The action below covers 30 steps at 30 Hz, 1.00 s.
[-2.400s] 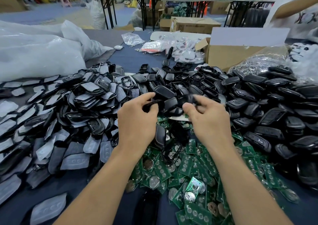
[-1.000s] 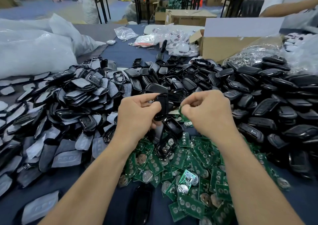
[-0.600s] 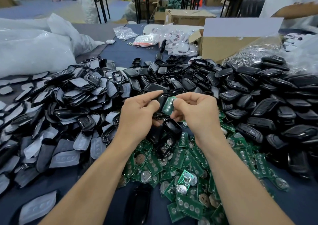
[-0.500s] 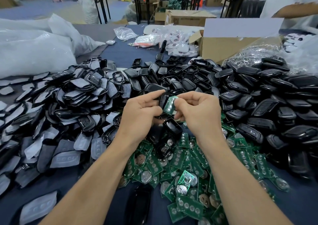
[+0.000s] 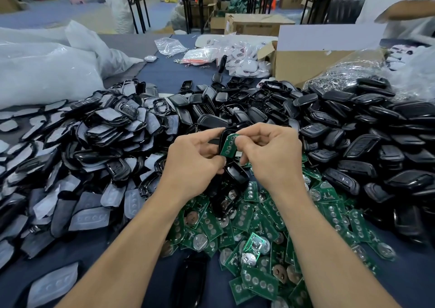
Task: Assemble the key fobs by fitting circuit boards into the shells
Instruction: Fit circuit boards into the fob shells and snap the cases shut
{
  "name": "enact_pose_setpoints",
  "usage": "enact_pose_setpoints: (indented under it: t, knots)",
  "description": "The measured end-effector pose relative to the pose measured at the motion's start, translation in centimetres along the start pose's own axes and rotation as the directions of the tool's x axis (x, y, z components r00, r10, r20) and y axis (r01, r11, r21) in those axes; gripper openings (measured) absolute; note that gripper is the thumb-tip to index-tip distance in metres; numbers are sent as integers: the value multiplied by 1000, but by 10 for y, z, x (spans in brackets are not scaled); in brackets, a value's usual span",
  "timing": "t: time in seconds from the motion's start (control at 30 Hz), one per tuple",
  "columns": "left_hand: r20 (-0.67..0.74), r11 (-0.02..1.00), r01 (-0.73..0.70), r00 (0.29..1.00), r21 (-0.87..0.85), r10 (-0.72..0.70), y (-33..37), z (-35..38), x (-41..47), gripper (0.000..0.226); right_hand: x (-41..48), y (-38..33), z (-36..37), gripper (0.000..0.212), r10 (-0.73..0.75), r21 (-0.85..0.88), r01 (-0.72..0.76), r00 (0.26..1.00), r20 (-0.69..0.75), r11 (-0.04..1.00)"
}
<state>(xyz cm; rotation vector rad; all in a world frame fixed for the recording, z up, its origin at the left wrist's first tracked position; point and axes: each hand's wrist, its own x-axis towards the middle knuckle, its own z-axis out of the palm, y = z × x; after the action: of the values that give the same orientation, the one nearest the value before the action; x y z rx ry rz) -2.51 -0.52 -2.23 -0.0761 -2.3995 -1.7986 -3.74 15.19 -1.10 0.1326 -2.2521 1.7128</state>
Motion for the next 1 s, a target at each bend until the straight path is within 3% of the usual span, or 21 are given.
enact_pose_setpoints:
  t: [0.27, 0.5, 0.63, 0.87, 1.0]
  knots:
    - [9, 997, -40, 999, 70, 40, 0, -3, -2, 56, -4, 1, 4, 19, -96, -110, 92, 995, -35, 990]
    - [-34, 997, -40, 999, 61, 42, 5, -3, -2, 62, -4, 1, 2, 18, -149, -162, 139, 988, -51, 977]
    - [-57, 1000, -5, 998, -2, 5, 1, -4, -1, 45, -4, -1, 3, 12, -168, -194, 155, 984, -53, 969]
    - [-81, 994, 42, 995, -96, -50, 0, -1, 1, 40, -5, 1, 8, 28, -56, -152, 40, 994, -98, 987]
    - [-83, 991, 46, 995, -127, -57, -1, -1, 1, 40, -1, 0, 7, 14, 112, -25, -110, 991, 67, 994]
